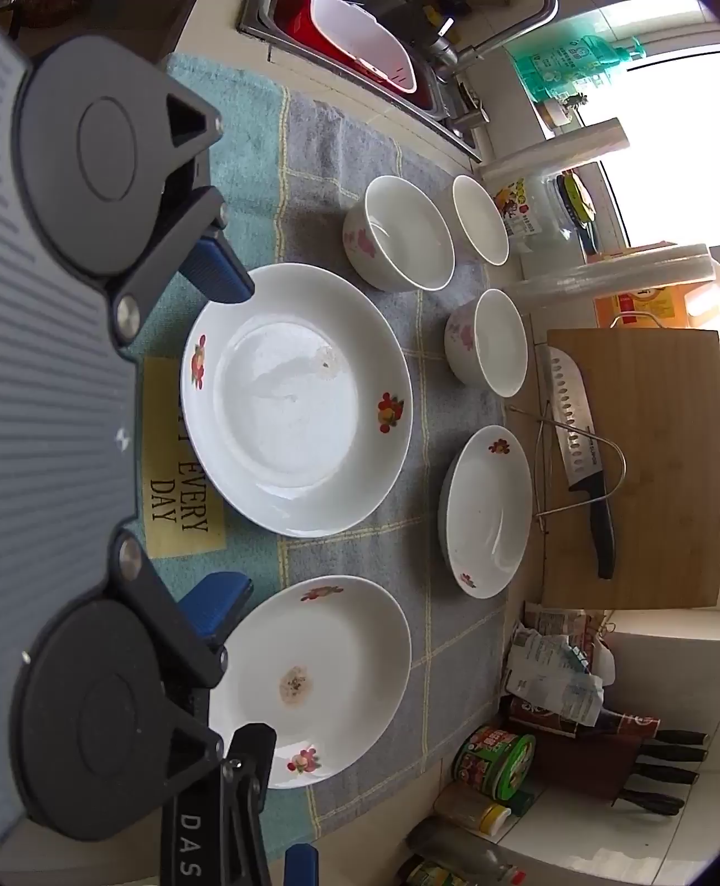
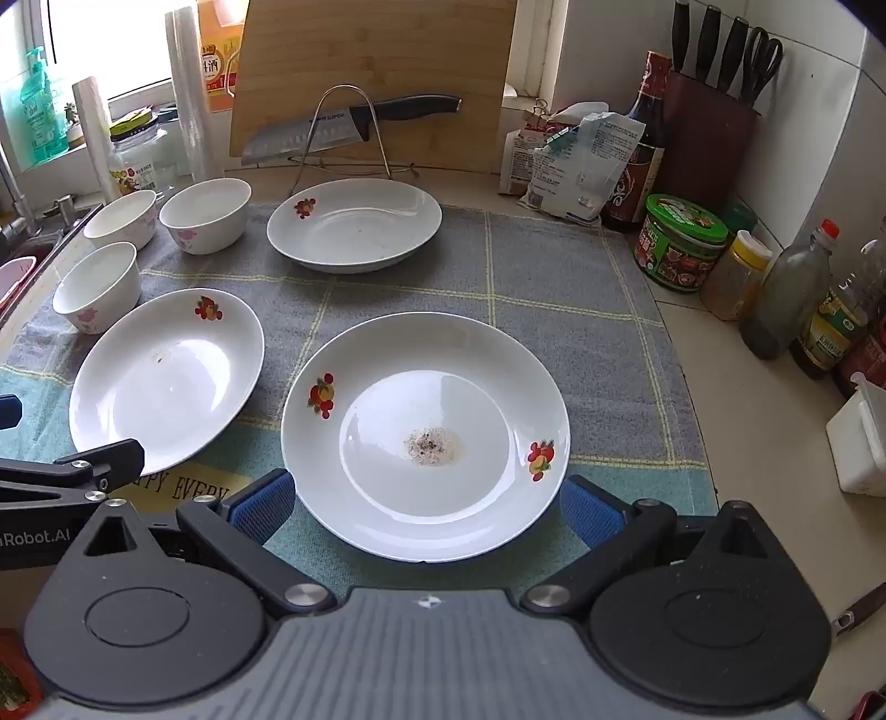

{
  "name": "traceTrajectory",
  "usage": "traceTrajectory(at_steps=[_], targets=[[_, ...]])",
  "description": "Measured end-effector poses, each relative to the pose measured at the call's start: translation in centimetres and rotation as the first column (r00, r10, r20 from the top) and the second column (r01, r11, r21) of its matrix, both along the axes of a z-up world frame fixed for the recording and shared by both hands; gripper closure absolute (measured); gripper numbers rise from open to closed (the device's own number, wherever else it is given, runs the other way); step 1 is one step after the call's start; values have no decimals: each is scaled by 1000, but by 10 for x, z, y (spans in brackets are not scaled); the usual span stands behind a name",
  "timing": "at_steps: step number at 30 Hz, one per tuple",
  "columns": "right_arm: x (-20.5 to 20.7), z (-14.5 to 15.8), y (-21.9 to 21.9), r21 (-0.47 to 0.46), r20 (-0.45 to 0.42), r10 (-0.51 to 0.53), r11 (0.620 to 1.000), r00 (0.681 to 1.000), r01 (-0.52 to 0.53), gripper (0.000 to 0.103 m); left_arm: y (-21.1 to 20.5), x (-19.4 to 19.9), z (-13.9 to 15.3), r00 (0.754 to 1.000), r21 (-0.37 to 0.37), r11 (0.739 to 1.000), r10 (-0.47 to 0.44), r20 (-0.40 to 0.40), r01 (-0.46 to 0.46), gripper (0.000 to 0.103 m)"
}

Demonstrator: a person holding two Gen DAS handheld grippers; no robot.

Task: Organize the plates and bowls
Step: 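Move the left tool toward the brown-stained white plate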

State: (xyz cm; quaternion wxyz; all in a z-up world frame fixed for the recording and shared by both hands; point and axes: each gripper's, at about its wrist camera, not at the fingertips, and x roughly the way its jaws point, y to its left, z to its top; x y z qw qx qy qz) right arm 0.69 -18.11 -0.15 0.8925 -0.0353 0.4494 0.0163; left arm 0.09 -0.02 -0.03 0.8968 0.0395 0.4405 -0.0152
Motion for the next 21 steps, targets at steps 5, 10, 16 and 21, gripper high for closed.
traceTrajectory(at_steps=[5, 10, 16, 21], targets=[[0, 1, 1, 4, 3, 3, 1000, 1000, -3, 0, 1, 5, 2, 1000, -9, 1000, 2, -1, -2, 1], [-4, 0, 0, 6, 12, 4, 1000, 1000, -4, 0, 1, -1, 3, 1000, 2, 1000, 10, 20, -10, 1], [-2, 3, 2, 9, 9, 5, 1000, 1000, -5, 0, 3, -3, 6, 999, 3, 1000, 16, 29, -16, 1], [-4, 3, 3, 10, 16, 9, 1000, 1000, -9, 0, 6, -4, 8, 999, 0, 1000, 22, 31, -22, 1]])
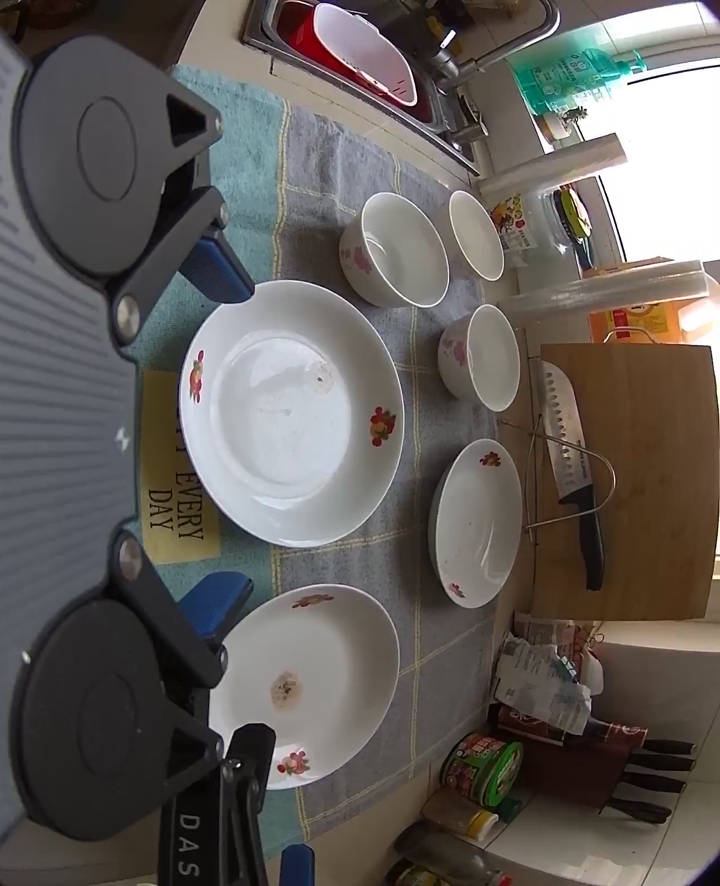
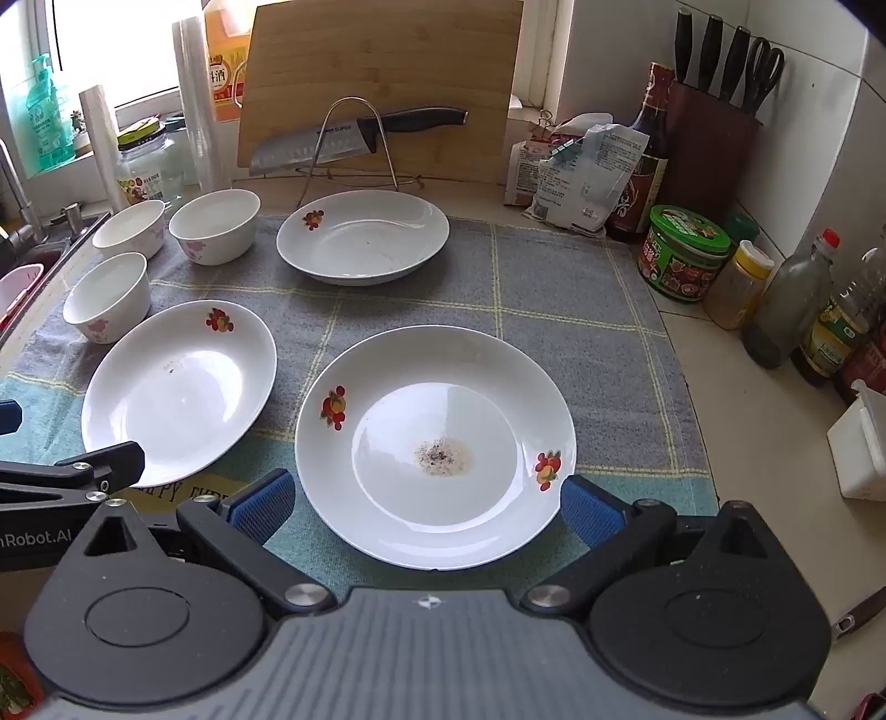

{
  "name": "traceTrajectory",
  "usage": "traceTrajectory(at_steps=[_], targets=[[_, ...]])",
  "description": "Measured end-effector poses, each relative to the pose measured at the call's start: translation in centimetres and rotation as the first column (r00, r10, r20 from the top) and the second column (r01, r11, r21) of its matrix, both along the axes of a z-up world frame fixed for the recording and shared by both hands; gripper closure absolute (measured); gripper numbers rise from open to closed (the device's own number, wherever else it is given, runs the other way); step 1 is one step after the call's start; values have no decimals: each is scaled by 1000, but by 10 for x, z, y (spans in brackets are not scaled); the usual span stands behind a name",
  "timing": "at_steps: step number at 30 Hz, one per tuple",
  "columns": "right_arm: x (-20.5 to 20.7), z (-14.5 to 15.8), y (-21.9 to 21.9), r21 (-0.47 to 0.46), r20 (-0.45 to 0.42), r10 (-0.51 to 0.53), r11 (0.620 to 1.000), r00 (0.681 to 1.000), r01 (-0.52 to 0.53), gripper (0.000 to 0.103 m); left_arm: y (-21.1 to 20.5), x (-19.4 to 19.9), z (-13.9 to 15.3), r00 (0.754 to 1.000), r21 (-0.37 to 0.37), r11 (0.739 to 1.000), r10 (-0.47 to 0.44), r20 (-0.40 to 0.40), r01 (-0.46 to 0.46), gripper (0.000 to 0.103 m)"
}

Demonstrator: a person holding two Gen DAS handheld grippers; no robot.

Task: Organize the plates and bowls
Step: 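Move the left tool toward the brown-stained white plate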

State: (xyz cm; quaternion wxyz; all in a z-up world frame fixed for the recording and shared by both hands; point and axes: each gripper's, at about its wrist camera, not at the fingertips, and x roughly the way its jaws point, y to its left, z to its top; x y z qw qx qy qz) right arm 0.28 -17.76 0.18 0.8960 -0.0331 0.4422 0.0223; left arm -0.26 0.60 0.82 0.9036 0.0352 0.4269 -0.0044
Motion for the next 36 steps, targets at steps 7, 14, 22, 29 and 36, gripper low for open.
traceTrajectory(at_steps=[7, 14, 22, 29, 36], targets=[[-2, 3, 2, -2, 3, 1, 1000, 1000, -1, 0, 0, -2, 2, 1000, 2, 1000, 6, 2, -6, 1], [-3, 3, 4, -3, 4, 3, 1000, 1000, -3, 0, 2, -2, 3, 1000, -1, 1000, 8, -2, -8, 1], [-3, 5, 7, -10, 8, 4, 1000, 1000, -4, 0, 5, -3, 3, 1000, -6, 1000, 12, 1, -12, 1], [-3, 6, 9, -14, 9, 4, 1000, 1000, -4, 0, 5, -3, 3, 1000, -8, 1000, 12, 1, -12, 1], [-2, 9, 11, -18, 10, 3, 1000, 1000, -3, 0, 7, -3, 3, 1000, -10, 1000, 12, 3, -12, 1]])
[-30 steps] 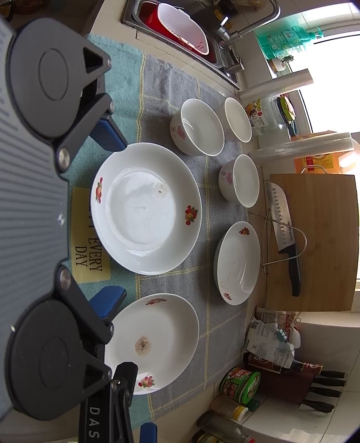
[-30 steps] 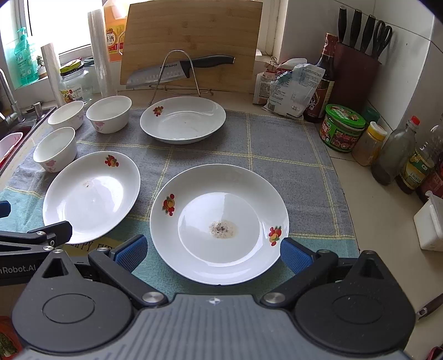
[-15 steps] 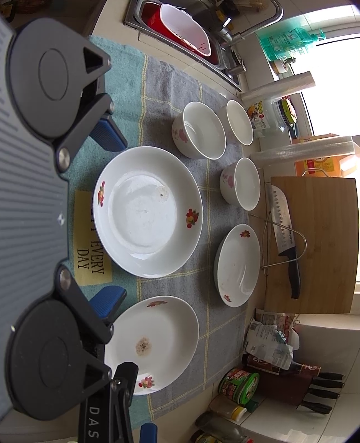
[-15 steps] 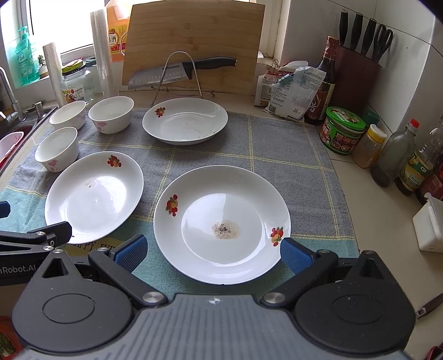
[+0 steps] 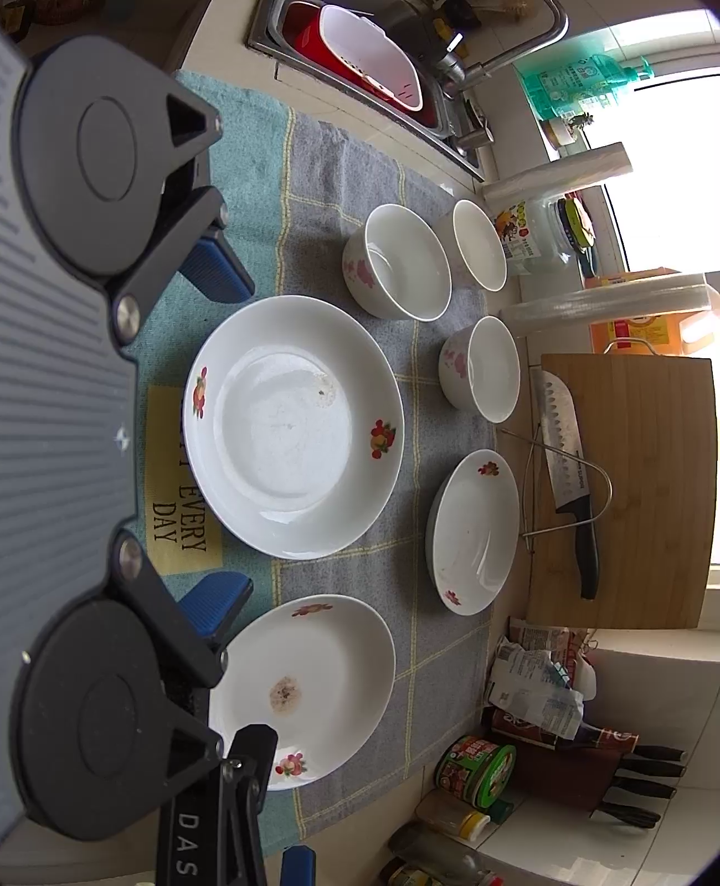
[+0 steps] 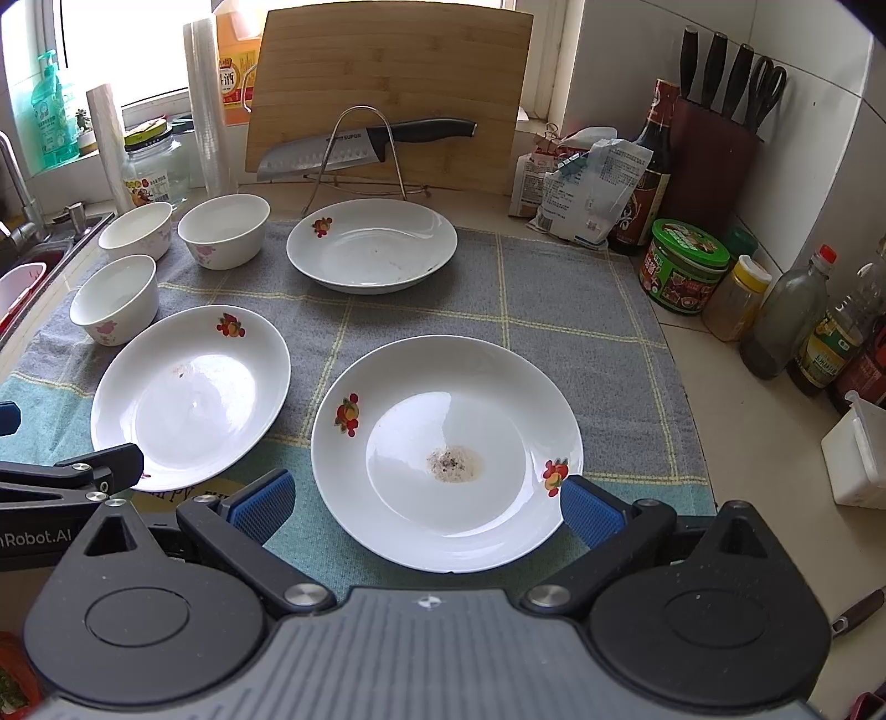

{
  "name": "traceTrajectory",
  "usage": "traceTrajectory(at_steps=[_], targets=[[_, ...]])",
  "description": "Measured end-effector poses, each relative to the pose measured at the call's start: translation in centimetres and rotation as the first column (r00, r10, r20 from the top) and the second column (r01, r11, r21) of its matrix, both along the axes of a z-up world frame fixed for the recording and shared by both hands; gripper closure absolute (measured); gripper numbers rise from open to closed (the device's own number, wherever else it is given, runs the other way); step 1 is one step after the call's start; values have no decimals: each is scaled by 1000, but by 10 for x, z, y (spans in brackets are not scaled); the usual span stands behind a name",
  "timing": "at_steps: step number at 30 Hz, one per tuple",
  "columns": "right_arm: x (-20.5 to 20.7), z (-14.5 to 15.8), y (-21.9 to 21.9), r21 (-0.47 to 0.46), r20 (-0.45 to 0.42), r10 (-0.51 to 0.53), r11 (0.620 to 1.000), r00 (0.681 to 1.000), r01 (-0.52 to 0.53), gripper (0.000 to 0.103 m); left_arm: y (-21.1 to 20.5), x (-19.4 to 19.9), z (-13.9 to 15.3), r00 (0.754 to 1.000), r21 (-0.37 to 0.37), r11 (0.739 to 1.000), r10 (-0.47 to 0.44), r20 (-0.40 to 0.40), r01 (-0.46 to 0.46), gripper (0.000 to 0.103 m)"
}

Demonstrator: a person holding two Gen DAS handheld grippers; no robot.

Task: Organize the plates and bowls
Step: 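Move the left tool toward the brown-stained white plate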

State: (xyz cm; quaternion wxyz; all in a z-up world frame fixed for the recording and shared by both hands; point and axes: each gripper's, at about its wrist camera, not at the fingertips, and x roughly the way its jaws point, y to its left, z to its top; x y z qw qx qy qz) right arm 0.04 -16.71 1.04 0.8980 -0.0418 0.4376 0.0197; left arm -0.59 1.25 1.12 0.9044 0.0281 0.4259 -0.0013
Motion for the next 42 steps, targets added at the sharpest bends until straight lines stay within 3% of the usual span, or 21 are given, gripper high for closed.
traceTrajectory(at_steps=[42], targets=[[1, 4, 0, -19, 25, 10, 1000, 1000, -10, 0, 0, 3, 3, 1000, -20, 1000, -9, 2, 9, 1]])
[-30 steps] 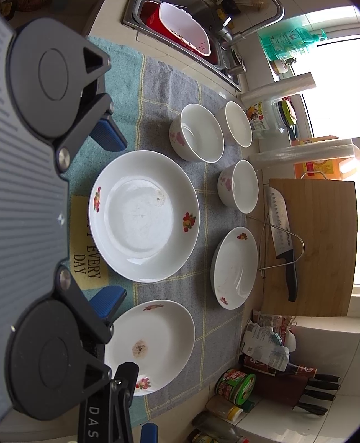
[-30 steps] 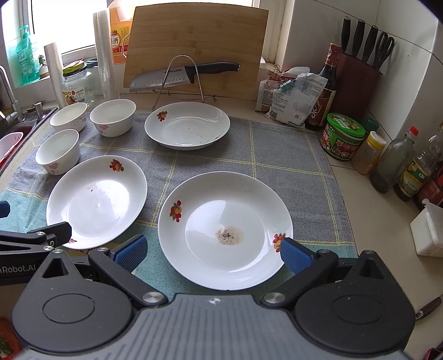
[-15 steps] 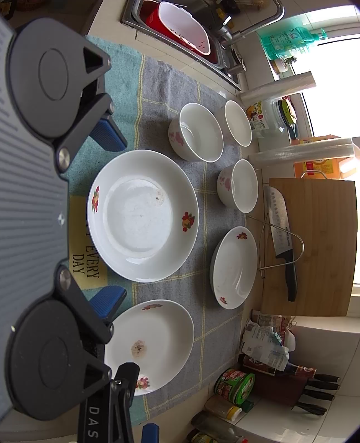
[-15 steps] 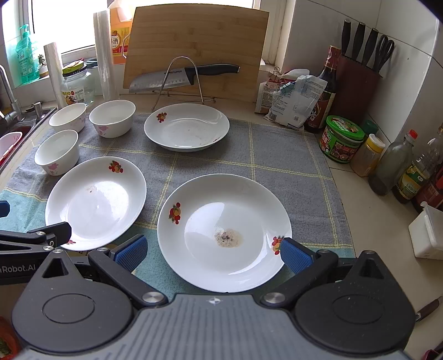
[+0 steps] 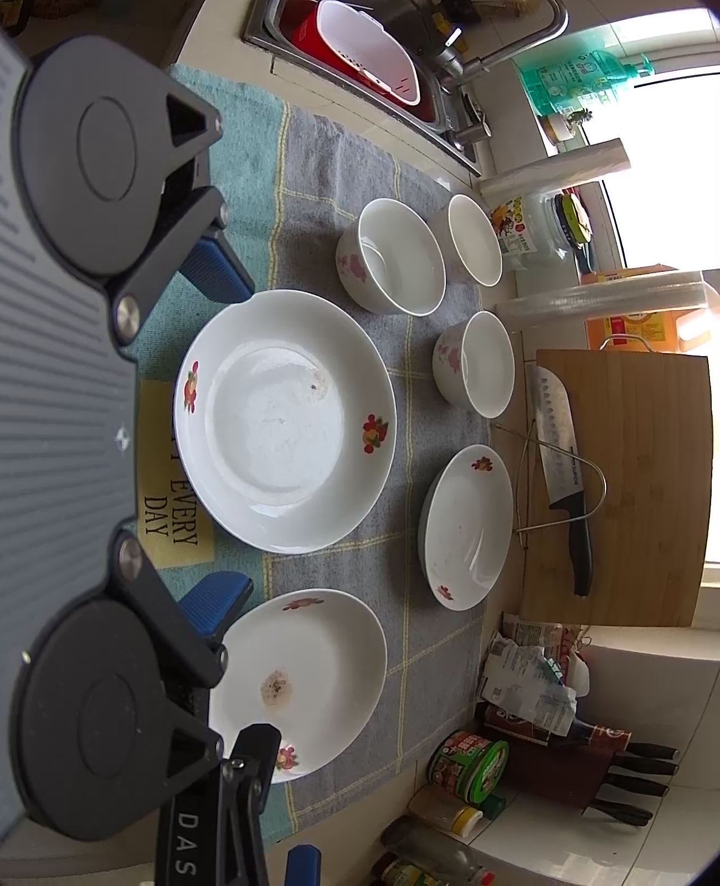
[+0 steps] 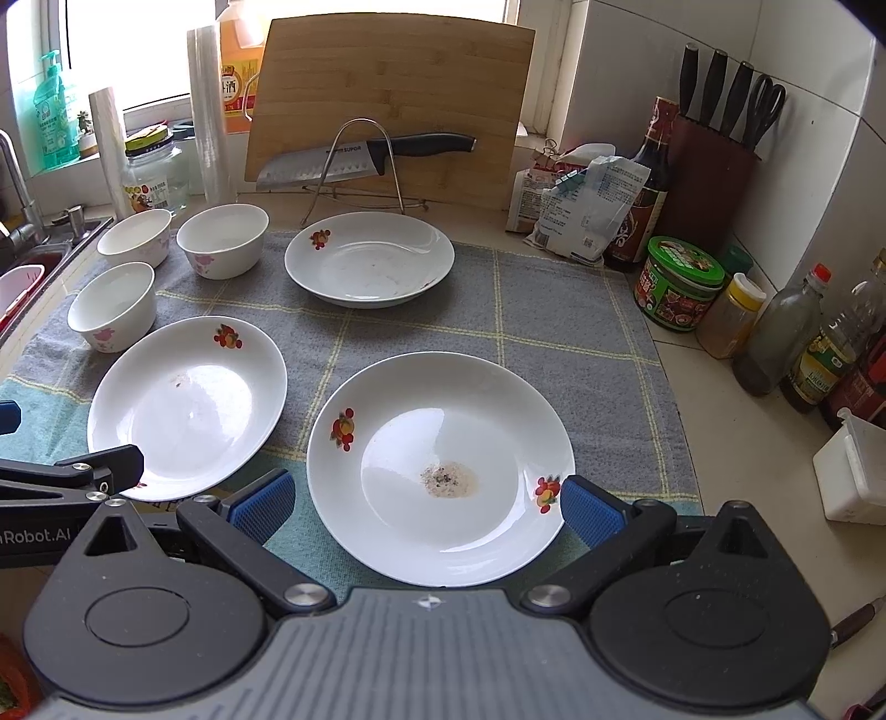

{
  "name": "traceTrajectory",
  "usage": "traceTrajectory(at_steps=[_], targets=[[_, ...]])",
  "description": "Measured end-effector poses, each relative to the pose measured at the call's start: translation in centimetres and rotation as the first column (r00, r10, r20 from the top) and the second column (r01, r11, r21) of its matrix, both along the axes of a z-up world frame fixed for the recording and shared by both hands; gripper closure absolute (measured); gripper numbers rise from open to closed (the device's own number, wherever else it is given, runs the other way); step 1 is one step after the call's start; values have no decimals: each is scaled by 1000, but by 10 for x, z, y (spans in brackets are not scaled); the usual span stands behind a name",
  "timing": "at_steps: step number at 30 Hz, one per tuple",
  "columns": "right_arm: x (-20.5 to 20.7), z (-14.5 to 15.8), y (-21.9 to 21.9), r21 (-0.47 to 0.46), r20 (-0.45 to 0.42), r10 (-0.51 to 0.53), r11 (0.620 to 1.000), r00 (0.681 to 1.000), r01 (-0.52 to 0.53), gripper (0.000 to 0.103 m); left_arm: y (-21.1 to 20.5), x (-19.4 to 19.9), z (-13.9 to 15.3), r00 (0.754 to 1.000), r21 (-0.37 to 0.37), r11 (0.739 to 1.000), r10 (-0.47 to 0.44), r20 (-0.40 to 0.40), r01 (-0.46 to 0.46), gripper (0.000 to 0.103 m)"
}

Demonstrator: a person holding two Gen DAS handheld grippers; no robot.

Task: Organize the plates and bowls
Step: 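Move the left tool toward the brown-stained white plate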

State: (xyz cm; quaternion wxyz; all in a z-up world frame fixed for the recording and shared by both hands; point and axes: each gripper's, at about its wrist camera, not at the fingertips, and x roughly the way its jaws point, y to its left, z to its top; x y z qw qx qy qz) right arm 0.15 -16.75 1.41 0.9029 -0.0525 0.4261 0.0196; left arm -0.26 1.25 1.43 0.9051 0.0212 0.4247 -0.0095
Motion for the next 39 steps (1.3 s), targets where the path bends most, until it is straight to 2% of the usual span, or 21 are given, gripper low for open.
traceTrajectory(at_steps=[10, 16, 22, 26, 34, 39], targets=[[-3, 2, -10, 0, 43, 49, 999, 998, -49, 0, -3, -2, -2, 1000, -42, 999, -27, 10, 28, 1], [-10, -4, -22, -7, 67, 126, 992, 990, -126, 0, -8, -7, 3, 995, -66, 996, -58, 76, 64, 1], [-14, -23, -35, 14, 82, 206, 978, 975, -208, 0, -13, -7, 4, 991, -74, 995, -62, 116, 70, 1], [-16, -39, -45, 75, 68, 248, 965, 966, -253, 0, -15, -12, 2, 987, -67, 996, -57, 148, 67, 1], [-16, -64, -59, 90, 36, 271, 958, 962, -273, 0, -16, -10, -5, 990, -80, 996, -29, 139, 40, 1], [-14, -78, -65, 68, 15, 279, 958, 960, -279, 0, -16, -3, -9, 991, -118, 991, -55, 121, 70, 1]])
